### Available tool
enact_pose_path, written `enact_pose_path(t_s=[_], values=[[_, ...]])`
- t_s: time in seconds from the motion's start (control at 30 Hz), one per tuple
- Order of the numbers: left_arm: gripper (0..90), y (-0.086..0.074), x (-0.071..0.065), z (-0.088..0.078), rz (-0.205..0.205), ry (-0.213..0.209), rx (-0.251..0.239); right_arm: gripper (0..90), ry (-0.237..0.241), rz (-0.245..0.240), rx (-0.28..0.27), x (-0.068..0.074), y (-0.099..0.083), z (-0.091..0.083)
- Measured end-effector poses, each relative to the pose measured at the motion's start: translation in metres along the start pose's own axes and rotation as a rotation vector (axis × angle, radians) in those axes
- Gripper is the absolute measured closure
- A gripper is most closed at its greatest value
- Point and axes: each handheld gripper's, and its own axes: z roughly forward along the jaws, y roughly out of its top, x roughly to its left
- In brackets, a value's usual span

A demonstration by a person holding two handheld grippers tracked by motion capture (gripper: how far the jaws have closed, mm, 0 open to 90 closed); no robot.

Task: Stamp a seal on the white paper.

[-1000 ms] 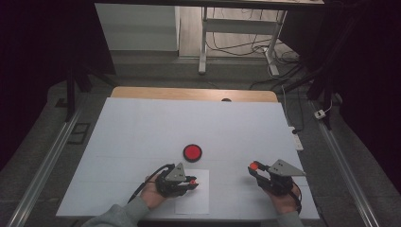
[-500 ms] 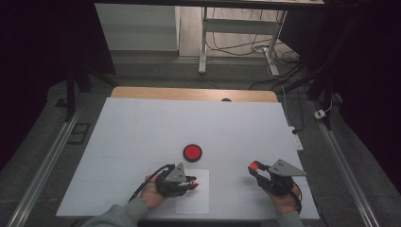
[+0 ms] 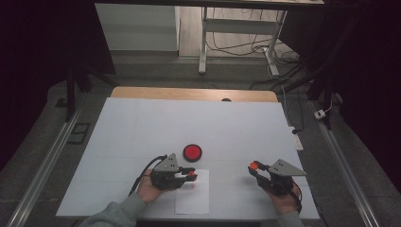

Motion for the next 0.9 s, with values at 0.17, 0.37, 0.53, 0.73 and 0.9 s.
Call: enact_pose_path(t_s=[0.17,0.37,0.53,0.73,0.9], values=[[72.7,0.006,0.001,-0.006,-0.031,-0.001,-0.013,64.0,0.002,0.005,0.004,0.0,0.0,0.0],[72.6,0.014,0.002,-0.017,-0.059,0.002,-0.044,64.0,0.004,0.0,0.004,0.001,0.0,0.001],[72.6,0.02,0.005,-0.025,-0.077,0.004,-0.067,64.0,0.005,-0.004,0.007,0.001,0.0,0.002],[72.5,0.026,0.009,-0.035,-0.101,0.009,-0.095,63.9,0.008,-0.003,0.008,0.002,0.0,0.003],[72.5,0.03,0.012,-0.041,-0.109,0.018,-0.109,63.9,0.011,-0.002,0.004,0.002,0.0,0.004]])
